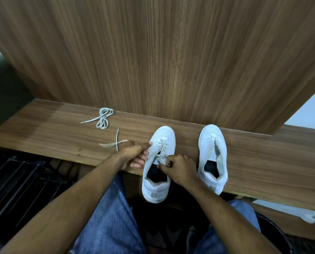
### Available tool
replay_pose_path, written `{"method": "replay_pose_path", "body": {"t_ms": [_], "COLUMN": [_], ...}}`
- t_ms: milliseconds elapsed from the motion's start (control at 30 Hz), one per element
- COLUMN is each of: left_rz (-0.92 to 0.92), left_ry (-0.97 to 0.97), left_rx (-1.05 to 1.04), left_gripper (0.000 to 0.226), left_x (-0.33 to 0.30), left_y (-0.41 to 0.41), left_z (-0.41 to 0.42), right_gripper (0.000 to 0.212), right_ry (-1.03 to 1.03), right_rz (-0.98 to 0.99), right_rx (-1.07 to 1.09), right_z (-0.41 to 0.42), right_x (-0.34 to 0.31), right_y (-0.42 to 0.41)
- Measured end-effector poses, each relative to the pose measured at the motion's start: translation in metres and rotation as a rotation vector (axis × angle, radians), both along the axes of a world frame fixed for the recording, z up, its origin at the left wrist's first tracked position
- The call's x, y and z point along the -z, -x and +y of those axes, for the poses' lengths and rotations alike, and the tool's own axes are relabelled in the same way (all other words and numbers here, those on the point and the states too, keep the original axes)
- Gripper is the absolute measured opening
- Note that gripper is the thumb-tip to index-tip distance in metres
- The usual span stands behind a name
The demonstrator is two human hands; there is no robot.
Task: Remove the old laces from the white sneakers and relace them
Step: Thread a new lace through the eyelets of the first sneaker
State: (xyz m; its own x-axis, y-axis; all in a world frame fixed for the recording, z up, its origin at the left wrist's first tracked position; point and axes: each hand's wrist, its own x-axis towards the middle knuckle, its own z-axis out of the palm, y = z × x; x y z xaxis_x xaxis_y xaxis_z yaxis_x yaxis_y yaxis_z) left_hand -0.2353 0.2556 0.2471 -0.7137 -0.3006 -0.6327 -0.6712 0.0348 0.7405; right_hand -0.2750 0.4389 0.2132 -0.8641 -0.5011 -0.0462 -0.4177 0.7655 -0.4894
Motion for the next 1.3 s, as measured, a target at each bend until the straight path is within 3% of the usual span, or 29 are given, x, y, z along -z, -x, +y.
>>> {"method": "replay_pose_path", "body": {"t_ms": [67, 233, 400, 467, 567, 700, 767, 833, 900, 1033, 1167, 1300], "left_rz": [-0.001, 0.217, 0.491, 0.562, 0.556, 0.401, 0.283, 0.055, 0.003, 0.249, 0.266, 0.25], "left_ry": [0.031, 0.034, -0.222, -0.24, -0.162, -0.105, 0.155, 0.639, 0.898, 0.846, 0.493, 0.434], "left_rx": [0.048, -0.085, -0.535, -0.586, -0.559, -0.584, -0.476, -0.199, 0.033, 0.393, 0.42, 0.38], "left_gripper": [0.031, 0.013, 0.009, 0.015, 0.017, 0.008, 0.027, 0.057, 0.065, 0.009, 0.015, 0.028], "left_x": [0.008, 0.005, -0.034, -0.049, -0.05, -0.025, -0.013, -0.001, 0.005, 0.009, 0.011, 0.017], "left_y": [-0.002, 0.008, 0.031, 0.037, 0.039, 0.036, 0.029, 0.018, 0.007, 0.011, 0.017, 0.023], "left_z": [0.01, 0.013, -0.016, -0.028, -0.027, -0.025, -0.026, -0.022, -0.014, -0.008, 0.001, -0.001], "right_gripper": [0.038, 0.042, 0.042, 0.04, 0.036, 0.035, 0.038, 0.038, 0.039, 0.04, 0.041, 0.041], "right_ry": [0.006, -0.004, -0.002, -0.003, -0.001, 0.017, 0.032, 0.048, 0.053, 0.046, 0.041, 0.049], "right_rz": [-0.007, 0.004, 0.015, 0.016, 0.001, 0.004, 0.004, -0.001, 0.001, -0.013, -0.029, -0.027], "right_rx": [0.004, 0.01, 0.007, -0.001, 0.007, 0.031, 0.041, 0.049, 0.044, 0.041, 0.038, 0.047], "right_z": [0.001, 0.002, 0.003, 0.003, 0.001, -0.001, 0.0, 0.001, 0.0, 0.0, 0.001, 0.0], "right_x": [0.001, 0.001, 0.0, 0.0, 0.0, 0.001, 0.002, 0.003, 0.004, 0.003, 0.003, 0.002], "right_y": [0.001, -0.001, -0.002, -0.002, -0.003, -0.004, -0.005, -0.005, -0.005, -0.005, -0.006, -0.005]}}
